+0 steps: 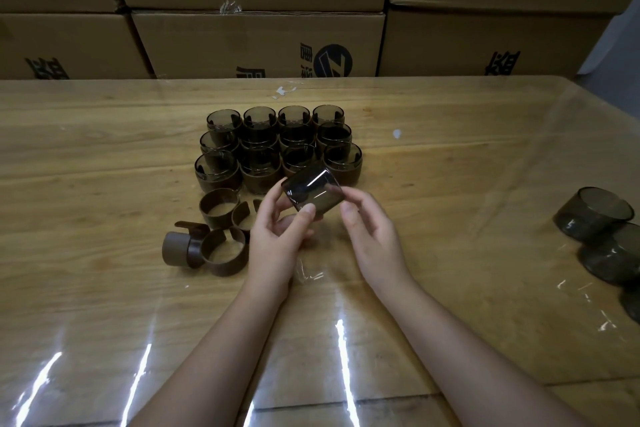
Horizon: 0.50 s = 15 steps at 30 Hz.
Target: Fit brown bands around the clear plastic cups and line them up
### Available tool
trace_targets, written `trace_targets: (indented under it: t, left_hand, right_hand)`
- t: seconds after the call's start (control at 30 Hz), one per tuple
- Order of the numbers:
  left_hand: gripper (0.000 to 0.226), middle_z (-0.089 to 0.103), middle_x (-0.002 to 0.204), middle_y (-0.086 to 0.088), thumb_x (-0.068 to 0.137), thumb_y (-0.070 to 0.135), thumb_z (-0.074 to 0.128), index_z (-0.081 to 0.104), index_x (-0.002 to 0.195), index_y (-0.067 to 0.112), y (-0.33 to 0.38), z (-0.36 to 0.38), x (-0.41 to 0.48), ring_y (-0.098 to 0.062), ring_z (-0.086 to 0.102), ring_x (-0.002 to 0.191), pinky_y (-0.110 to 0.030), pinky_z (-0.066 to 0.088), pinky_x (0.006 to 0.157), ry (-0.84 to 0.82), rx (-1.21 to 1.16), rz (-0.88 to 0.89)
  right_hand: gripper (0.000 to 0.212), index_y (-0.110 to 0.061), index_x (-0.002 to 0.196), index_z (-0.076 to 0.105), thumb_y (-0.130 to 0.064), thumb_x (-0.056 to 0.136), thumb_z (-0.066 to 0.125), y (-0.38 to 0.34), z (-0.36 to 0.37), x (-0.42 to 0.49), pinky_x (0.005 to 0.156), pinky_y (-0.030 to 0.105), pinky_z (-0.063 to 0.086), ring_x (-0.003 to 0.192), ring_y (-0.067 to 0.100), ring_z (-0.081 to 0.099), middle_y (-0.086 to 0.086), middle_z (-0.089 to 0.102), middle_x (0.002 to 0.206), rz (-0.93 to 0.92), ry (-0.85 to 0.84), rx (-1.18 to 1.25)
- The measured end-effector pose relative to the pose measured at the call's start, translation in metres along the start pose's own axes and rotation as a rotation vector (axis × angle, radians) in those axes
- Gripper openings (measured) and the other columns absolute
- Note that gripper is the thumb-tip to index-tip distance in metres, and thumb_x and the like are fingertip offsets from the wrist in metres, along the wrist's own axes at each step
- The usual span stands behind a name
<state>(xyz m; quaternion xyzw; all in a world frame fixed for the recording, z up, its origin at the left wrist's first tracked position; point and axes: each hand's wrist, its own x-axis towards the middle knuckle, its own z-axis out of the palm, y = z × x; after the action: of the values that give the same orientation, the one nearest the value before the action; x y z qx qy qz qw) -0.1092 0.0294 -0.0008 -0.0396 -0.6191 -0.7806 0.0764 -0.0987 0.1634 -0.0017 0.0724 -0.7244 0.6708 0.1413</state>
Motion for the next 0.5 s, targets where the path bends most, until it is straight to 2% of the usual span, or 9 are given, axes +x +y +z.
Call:
trace_targets:
  t: [0.07, 0.13, 0.23, 0.3, 0.4, 0.43, 0.5]
  left_hand:
    - [0.059, 0.062, 0.12, -0.007, 0.078, 0.022, 0.067, 0.047, 0.135, 0.022, -0.0015, 0.0008, -0.0005, -0.009, 0.068, 0.093, -0.02, 0.054, 0.068, 0.026, 0.015, 0.022]
    - [0.052, 0.062, 0.118, 0.001, 0.085, 0.015, 0.065, 0.048, 0.134, 0.025, -0.0041, 0.0011, -0.001, -0.005, 0.067, 0.094, -0.02, 0.054, 0.071, 0.025, 0.04, 0.028]
    - [0.043, 0.067, 0.116, 0.0, 0.094, 0.01, 0.056, 0.05, 0.137, 0.012, -0.0082, 0.0026, -0.0013, -0.014, 0.066, 0.103, -0.025, 0.055, 0.079, -0.025, 0.088, 0.034]
    - [0.052, 0.064, 0.125, -0.004, 0.09, 0.018, 0.054, 0.045, 0.141, 0.008, -0.0061, 0.0048, -0.0039, -0.016, 0.061, 0.114, -0.03, 0.051, 0.092, -0.043, 0.122, 0.05]
    - [0.062, 0.054, 0.137, 0.0, 0.088, 0.025, 0.052, 0.037, 0.145, 0.006, -0.0017, 0.0065, -0.0071, 0.002, 0.05, 0.124, -0.015, 0.041, 0.1, -0.078, 0.251, 0.139]
    - [0.067, 0.049, 0.142, -0.002, 0.087, 0.031, 0.053, 0.032, 0.147, 0.007, -0.0008, 0.0071, -0.0082, 0.0, 0.045, 0.13, -0.018, 0.038, 0.105, -0.091, 0.307, 0.165]
    - [0.077, 0.038, 0.151, -0.008, 0.086, 0.042, 0.049, 0.024, 0.15, 0.008, -0.0013, 0.007, -0.0096, -0.014, 0.034, 0.141, -0.037, 0.032, 0.115, -0.125, 0.415, 0.218]
  right_hand:
    - [0.019, -0.04, 0.104, 0.063, -0.038, 0.085, 0.058, -0.0005, -0.0001, 0.0007, 0.081, 0.014, 0.046, 0.092, -0.004, 0.06, -0.007, 0.067, 0.107, 0.003, 0.03, -0.025]
    - [0.014, -0.033, 0.098, 0.066, -0.031, 0.086, 0.059, -0.001, 0.0, 0.0006, 0.08, 0.018, 0.048, 0.087, 0.002, 0.062, -0.013, 0.069, 0.094, 0.017, -0.016, 0.005]
    - [0.015, -0.025, 0.096, 0.069, -0.017, 0.093, 0.057, -0.0004, -0.0012, -0.0002, 0.088, 0.031, 0.052, 0.096, 0.016, 0.065, 0.001, 0.07, 0.098, 0.011, -0.099, 0.027]
    - [0.021, -0.024, 0.096, 0.069, -0.008, 0.096, 0.055, 0.0006, -0.0025, 0.0001, 0.086, 0.033, 0.053, 0.094, 0.021, 0.066, 0.008, 0.07, 0.098, 0.022, -0.118, 0.04]
    - [0.022, -0.026, 0.095, 0.069, -0.009, 0.096, 0.055, 0.0009, -0.0025, 0.0004, 0.079, 0.025, 0.052, 0.086, 0.01, 0.066, 0.005, 0.07, 0.094, 0.049, -0.107, 0.03]
    - [0.021, -0.03, 0.094, 0.069, -0.014, 0.095, 0.055, 0.0008, -0.0023, 0.0004, 0.079, 0.026, 0.052, 0.086, 0.009, 0.066, 0.001, 0.071, 0.093, 0.052, -0.093, 0.024]
    - [0.02, -0.038, 0.091, 0.069, -0.024, 0.091, 0.055, 0.0021, -0.0025, 0.0007, 0.082, 0.03, 0.053, 0.089, 0.01, 0.066, -0.007, 0.071, 0.091, 0.045, -0.059, -0.005]
